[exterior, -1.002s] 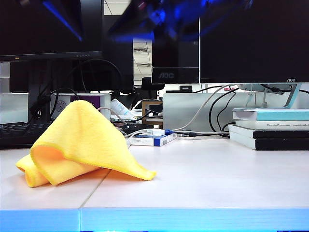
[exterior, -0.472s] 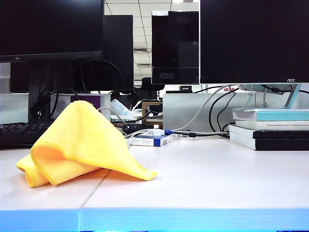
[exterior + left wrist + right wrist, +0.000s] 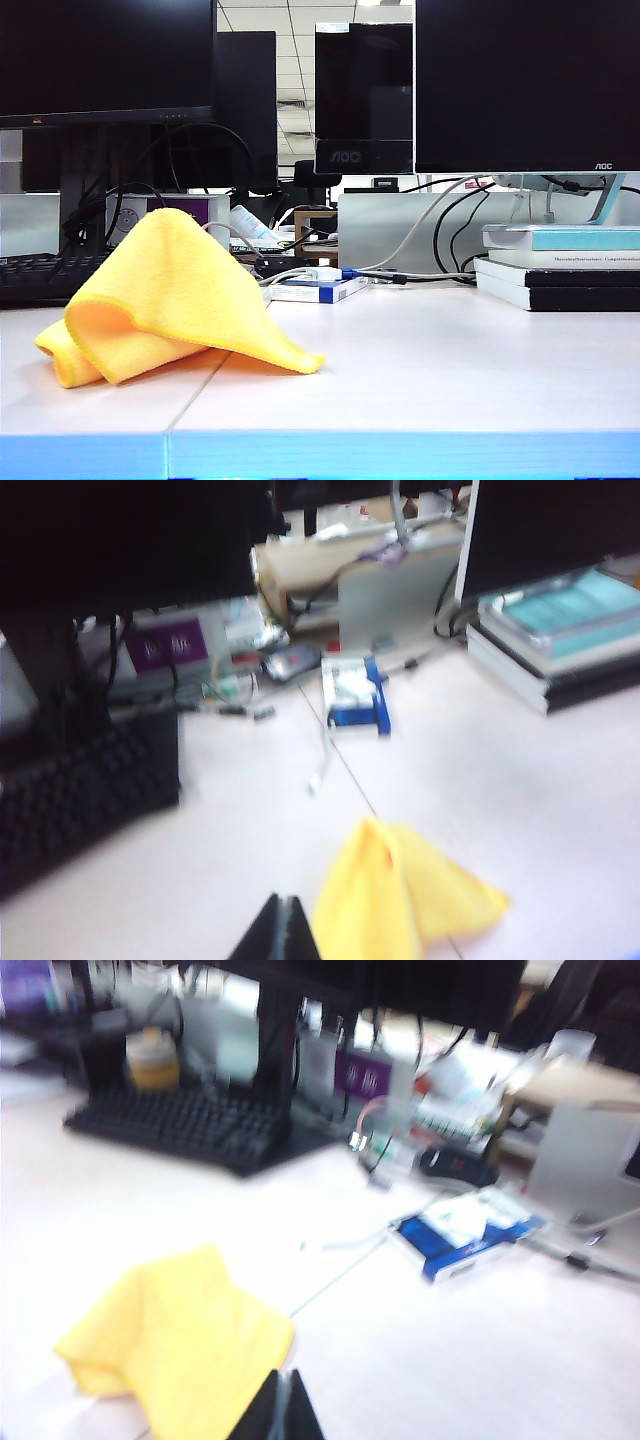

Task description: Wipe the table from front to back using the rag.

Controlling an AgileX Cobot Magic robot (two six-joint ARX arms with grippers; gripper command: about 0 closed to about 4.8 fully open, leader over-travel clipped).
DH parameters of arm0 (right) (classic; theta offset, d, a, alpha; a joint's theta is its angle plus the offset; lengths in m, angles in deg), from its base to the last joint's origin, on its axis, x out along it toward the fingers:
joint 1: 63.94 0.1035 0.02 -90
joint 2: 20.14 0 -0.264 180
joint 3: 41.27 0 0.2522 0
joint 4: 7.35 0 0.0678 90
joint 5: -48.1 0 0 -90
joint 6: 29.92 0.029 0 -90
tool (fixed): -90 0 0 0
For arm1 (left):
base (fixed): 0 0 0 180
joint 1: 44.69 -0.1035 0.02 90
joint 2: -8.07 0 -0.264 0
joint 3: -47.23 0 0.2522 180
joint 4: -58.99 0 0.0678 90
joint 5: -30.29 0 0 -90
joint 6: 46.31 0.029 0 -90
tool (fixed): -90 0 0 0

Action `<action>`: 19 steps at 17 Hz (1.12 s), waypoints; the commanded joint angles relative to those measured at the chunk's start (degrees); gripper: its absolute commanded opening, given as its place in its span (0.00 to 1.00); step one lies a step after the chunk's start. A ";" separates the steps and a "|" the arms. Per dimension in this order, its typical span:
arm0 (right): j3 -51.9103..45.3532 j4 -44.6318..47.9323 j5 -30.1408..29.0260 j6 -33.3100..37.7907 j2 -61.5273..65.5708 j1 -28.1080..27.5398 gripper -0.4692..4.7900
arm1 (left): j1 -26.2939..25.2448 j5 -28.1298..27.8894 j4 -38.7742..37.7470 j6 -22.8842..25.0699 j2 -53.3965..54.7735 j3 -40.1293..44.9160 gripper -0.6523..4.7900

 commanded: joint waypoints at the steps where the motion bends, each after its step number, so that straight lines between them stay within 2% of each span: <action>1: -9.86 2.62 4.11 0.37 -10.08 -0.02 0.08 | 0.02 0.07 1.53 -0.79 -13.07 11.76 0.11; 3: -15.85 2.56 5.66 1.09 -14.45 -0.02 0.08 | 0.02 2.08 4.85 -3.23 -19.08 20.46 0.11; 5: -22.14 2.19 12.52 7.87 -18.43 -0.02 0.08 | 0.02 2.34 12.52 -3.87 -22.73 30.23 0.11; 7: -26.40 0.28 16.39 9.33 -21.55 0.02 0.11 | 0.02 3.15 21.97 -4.74 -22.77 38.97 0.11; 10: -27.89 -5.90 16.52 9.38 -23.08 0.04 0.12 | 0.02 3.91 39.34 -4.85 -22.73 51.93 0.11; 11: -27.89 -7.48 16.55 9.38 -23.08 0.00 0.12 | 0.02 3.91 42.25 -4.87 -22.71 54.88 0.11; 17: -27.89 -11.02 16.52 9.38 -23.08 0.02 0.12 | 0.02 3.50 47.84 -6.10 -22.77 65.29 0.11; 19: -27.89 -10.99 16.52 9.38 -23.08 0.02 0.12 | 0.02 0.70 49.24 -6.38 -23.02 66.45 0.11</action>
